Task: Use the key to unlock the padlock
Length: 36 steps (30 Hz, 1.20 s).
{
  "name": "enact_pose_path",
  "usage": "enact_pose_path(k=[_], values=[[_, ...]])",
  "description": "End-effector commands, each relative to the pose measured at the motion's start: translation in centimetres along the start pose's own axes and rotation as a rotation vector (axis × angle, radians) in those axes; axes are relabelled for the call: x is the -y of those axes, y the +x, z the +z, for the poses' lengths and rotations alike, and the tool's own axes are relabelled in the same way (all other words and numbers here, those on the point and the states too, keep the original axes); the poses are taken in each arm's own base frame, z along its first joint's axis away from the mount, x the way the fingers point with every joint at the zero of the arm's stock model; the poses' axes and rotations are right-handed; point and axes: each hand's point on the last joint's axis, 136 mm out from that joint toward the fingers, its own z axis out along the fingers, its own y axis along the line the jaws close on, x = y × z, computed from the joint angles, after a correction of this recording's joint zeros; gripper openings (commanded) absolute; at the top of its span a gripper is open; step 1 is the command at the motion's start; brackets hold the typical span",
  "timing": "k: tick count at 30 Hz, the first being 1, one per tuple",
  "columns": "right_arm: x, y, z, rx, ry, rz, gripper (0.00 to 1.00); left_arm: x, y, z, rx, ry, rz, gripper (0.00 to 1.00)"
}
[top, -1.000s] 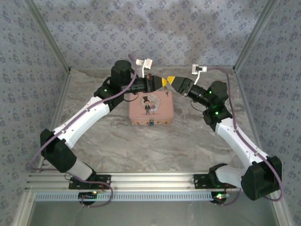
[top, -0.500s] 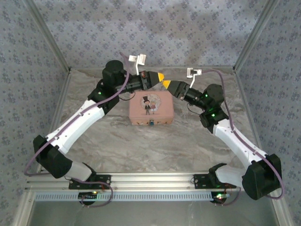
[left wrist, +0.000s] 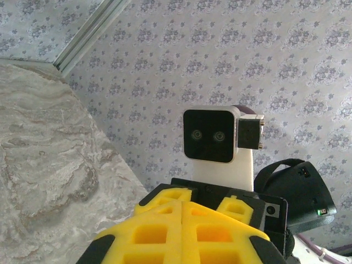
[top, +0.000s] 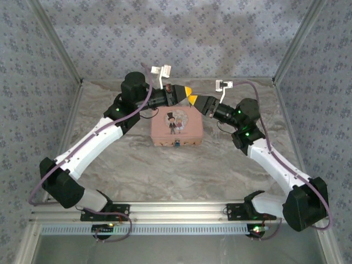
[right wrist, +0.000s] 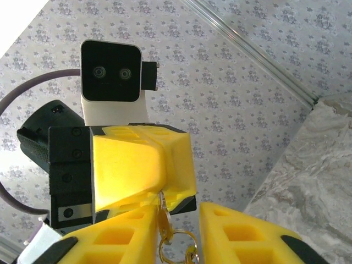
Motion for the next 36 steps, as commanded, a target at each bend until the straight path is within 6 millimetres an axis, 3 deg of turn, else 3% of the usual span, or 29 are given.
enact_pose_path(k=[1,5,8,11,17,26,30,36], values=[[-2.3,-0.8,0.4,0.004,-0.068,-0.045,0.18,2.7,-1.4,-1.0,0.056,0.06,0.051,0.0],[-2.4,-0.8,0.4,-0.003,-0.069,-0.067,0.0,2.5,-1.4,-1.0,0.058,0.058,0.049,0.0],[-1.9,-0.8,0.3,-0.011,-0.051,-0.07,0.0,2.1,-1.4,-1.1,0.055,0.048,0.034,0.0],[-1.6,-0.8,-0.3,-0.03,-0.033,-0.08,0.0,1.2,-1.8,-1.6,0.063,0.037,0.0,0.21],[-1.2,0.0,-1.4,-0.137,0.0,-0.118,0.0,0.8,-2.4,-3.0,0.038,0.05,-0.034,0.43],[-2.2,0.5,-1.8,-0.246,-0.019,-0.142,0.0,1.8,-0.6,-2.8,-0.121,0.116,-0.051,0.68],[-2.6,1.1,-1.5,-0.288,-0.037,-0.139,0.0,2.3,0.0,-2.4,-0.156,0.141,-0.049,0.67],[-2.9,1.3,-1.4,-0.305,-0.046,-0.145,0.0,2.4,1.4,-1.4,-0.218,0.142,-0.042,0.54]])
